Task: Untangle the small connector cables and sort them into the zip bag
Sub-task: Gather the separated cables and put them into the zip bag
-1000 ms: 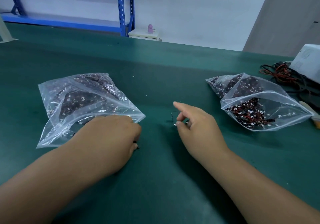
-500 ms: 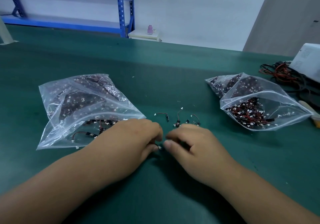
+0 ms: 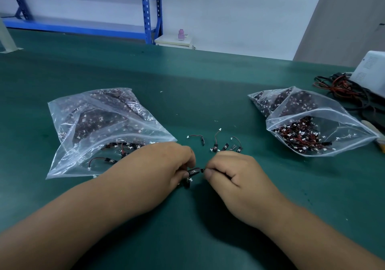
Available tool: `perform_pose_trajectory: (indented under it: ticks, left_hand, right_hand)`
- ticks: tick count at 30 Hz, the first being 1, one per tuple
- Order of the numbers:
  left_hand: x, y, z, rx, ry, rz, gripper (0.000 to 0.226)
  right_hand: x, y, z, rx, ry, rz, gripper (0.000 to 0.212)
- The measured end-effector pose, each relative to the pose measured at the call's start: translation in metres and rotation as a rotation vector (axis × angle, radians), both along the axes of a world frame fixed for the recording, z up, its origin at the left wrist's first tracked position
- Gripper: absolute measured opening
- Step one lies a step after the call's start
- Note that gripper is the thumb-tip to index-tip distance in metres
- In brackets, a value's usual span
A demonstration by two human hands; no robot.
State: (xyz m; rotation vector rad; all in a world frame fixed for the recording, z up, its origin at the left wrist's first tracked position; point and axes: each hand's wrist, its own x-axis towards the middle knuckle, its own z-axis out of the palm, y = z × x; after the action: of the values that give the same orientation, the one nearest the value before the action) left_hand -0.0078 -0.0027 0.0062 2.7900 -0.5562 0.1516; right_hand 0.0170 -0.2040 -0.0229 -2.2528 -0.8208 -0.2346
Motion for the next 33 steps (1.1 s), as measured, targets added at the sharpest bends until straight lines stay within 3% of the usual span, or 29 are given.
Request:
perform_pose_trajectory:
  ticks: [7, 16, 21, 25, 33]
  left_hand:
    - [0.003, 0.004, -0.006, 0.019, 0.001, 0.048, 0.015]
    - [-0.003, 0.007, -0.005, 0.019, -0.029, -0.017, 0.026]
    - [-0.004, 0.005, -0.008, 0.082, -0.009, -0.027, 0.039]
    - [-0.003, 0.000, -0.011, 0.064, -0.034, -0.002, 0.028]
    - [-0.005, -0.007, -0.012, -0.030, -0.015, 0.000, 0.006]
  right_hand:
    - [0.009, -0.007, -0.001, 0.190, 0.066, -0.172, 0.021]
    - [0.011, -0.019, 0.005, -0.210, -0.137, -0.452, 0.033]
    - [0.010, -0.018, 0.009, -0.253, -0.137, -0.477, 0.029]
    - [0.015, -0.023, 0.013, -0.104, -0.013, -0.495, 0.024]
    - [0.018, -0.032, 0.024, -0.141, 0.036, -0.637, 0.013]
